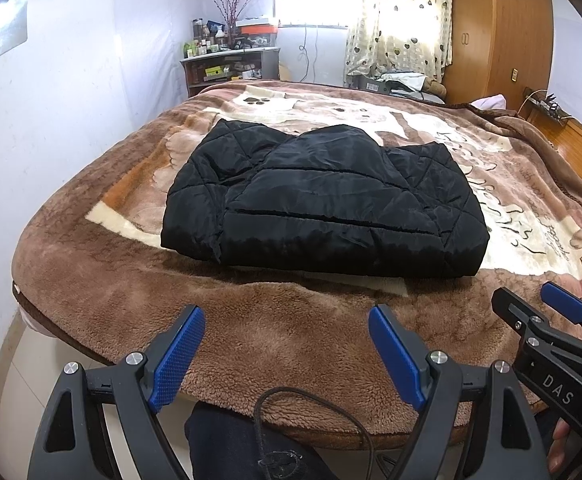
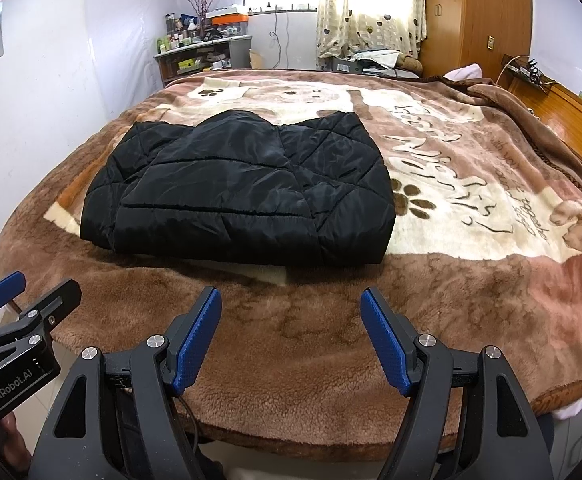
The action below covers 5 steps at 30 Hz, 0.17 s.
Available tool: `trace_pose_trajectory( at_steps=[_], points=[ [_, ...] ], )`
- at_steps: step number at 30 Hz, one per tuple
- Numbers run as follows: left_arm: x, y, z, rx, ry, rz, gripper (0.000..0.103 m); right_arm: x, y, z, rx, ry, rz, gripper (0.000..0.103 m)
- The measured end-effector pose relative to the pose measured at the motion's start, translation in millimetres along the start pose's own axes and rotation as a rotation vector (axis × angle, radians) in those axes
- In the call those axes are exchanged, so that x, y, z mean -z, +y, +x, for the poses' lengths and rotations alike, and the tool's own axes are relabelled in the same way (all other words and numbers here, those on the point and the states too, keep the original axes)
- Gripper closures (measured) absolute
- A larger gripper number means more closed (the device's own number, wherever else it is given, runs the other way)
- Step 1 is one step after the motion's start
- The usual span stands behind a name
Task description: Fold large clothes
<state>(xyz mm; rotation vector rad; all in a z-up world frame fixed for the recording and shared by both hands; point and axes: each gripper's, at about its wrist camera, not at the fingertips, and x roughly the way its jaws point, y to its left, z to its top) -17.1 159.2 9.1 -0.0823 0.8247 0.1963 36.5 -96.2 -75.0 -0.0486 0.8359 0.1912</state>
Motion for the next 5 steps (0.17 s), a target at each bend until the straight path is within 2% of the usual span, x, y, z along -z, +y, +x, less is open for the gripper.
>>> trace_pose_trajectory(
  at_steps=[5],
  points=[
    [0.4, 0.5, 0.5, 0.001, 0.002, -0.004, 0.019, -0.4, 0.0, 0.1, 0.001, 0.002, 0.003, 0.031]
  ],
)
